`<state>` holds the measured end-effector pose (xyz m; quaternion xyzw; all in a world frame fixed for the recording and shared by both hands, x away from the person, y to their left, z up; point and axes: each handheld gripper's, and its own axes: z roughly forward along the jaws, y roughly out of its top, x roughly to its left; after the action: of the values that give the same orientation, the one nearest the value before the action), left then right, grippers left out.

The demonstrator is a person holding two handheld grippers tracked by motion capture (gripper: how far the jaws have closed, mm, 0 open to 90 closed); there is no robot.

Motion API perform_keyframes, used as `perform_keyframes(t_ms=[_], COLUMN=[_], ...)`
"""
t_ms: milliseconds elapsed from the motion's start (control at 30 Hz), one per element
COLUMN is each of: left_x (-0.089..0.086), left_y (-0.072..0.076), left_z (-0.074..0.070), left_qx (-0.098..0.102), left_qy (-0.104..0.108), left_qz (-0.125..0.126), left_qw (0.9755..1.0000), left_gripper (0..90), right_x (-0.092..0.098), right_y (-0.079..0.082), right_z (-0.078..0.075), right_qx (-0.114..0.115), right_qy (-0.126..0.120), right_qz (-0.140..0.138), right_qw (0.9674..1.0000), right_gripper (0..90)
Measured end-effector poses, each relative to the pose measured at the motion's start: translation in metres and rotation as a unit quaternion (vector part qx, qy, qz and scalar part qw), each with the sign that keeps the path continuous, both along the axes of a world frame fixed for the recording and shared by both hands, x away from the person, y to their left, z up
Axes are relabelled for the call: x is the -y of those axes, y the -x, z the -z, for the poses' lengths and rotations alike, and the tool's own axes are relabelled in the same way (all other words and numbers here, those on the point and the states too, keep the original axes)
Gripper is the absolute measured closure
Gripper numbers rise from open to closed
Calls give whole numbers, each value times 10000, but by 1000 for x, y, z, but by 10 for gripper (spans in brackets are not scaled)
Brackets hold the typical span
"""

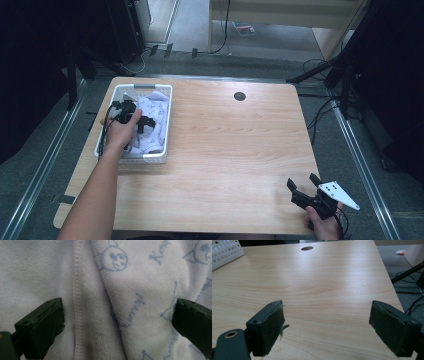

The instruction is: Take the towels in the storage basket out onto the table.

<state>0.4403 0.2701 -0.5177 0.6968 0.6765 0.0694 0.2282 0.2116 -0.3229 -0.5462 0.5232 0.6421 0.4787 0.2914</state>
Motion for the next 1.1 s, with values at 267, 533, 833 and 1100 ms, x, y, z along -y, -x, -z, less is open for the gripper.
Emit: perform_keyframes(t_ms=[267,533,833,1100], left_x=[3,6,4,5], left_y=[2,4,6,6], left_z=[2,-3,-7,-13], left_qx=[63,8,-142,-206], left_qy=[-101,-205,382,371], left_qz=[55,210,201,214], left_qw=[9999,9996,9990,9989], left_gripper=[0,217,552,650], right_x=[0,0,0,0], right_y=[0,0,0,0], right_z=[0,0,0,0], right_qx=[11,3,9,3], right_qy=[9,15,21,7], right_qz=[4,2,10,2], right_qw=[10000,10000,10000,10000], right_gripper=[131,131,131,131])
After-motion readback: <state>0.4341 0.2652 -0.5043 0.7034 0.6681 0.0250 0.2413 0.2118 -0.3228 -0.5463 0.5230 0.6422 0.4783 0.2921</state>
